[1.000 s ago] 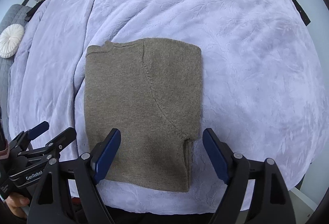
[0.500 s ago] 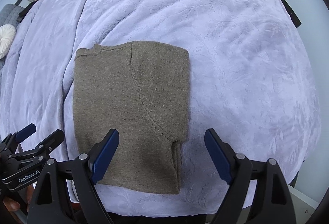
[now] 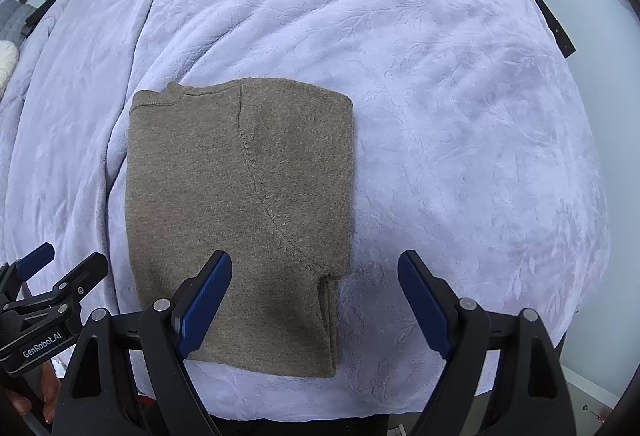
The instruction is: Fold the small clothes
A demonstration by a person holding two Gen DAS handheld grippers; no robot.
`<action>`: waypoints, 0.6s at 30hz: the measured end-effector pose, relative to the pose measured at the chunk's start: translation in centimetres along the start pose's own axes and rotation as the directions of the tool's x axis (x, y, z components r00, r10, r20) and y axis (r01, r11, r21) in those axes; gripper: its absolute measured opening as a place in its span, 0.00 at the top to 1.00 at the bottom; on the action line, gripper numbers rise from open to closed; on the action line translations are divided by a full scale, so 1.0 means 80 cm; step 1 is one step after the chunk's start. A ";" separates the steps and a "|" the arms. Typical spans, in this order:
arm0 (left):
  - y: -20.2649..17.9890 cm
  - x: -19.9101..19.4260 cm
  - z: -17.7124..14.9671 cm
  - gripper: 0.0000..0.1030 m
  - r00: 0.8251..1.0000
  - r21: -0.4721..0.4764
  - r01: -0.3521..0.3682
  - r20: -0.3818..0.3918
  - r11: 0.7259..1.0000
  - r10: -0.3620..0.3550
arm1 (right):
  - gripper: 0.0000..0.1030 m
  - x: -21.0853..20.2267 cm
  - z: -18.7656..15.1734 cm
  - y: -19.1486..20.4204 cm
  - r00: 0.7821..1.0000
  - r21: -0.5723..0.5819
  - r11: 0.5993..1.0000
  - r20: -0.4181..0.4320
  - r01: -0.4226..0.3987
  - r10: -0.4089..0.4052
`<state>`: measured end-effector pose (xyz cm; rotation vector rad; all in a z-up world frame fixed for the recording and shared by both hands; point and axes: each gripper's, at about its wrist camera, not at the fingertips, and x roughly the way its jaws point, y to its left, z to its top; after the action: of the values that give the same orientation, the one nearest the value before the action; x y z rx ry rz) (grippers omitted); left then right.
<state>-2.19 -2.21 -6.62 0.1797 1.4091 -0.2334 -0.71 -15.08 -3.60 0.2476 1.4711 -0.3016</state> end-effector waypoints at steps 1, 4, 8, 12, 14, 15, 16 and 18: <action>0.000 0.000 0.000 0.00 1.000 -0.001 0.000 0.001 1.000 0.000 | 0.15 0.001 0.001 0.000 1.000 0.000 1.000 -0.003 0.000 0.000; 0.000 0.000 0.000 0.00 1.000 -0.004 0.002 -0.001 1.000 -0.002 | 0.15 0.001 0.002 -0.001 1.000 0.000 1.000 -0.002 -0.002 0.002; 0.000 0.001 0.002 0.00 1.000 0.000 0.002 -0.006 1.000 -0.002 | 0.15 0.001 0.001 -0.001 1.000 -0.002 1.000 -0.002 -0.001 0.001; 0.001 0.000 0.003 0.00 1.000 0.000 0.000 -0.006 1.000 0.000 | 0.15 0.001 0.001 -0.001 1.000 -0.001 1.000 -0.002 0.000 0.000; 0.000 0.000 0.003 0.00 1.000 -0.001 -0.001 -0.005 1.000 0.001 | 0.15 0.001 0.001 -0.001 1.000 -0.002 1.000 -0.002 0.001 -0.001; 0.000 0.000 0.003 0.00 1.000 -0.001 -0.001 -0.005 1.000 0.001 | 0.15 0.001 0.001 -0.001 1.000 -0.002 1.000 -0.002 0.001 -0.001; 0.000 0.000 0.003 0.00 1.000 -0.001 -0.003 -0.005 1.000 0.003 | 0.15 0.001 0.001 -0.001 1.000 -0.002 1.000 -0.001 0.001 -0.001; 0.001 0.000 0.003 0.00 1.000 -0.002 -0.004 -0.006 1.000 0.004 | 0.15 0.001 0.001 0.000 1.000 -0.002 1.000 0.000 0.004 -0.004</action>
<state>-1.96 -2.22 -6.61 0.1816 1.4148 -0.2288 -0.62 -15.14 -3.67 0.2437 1.4720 -0.3033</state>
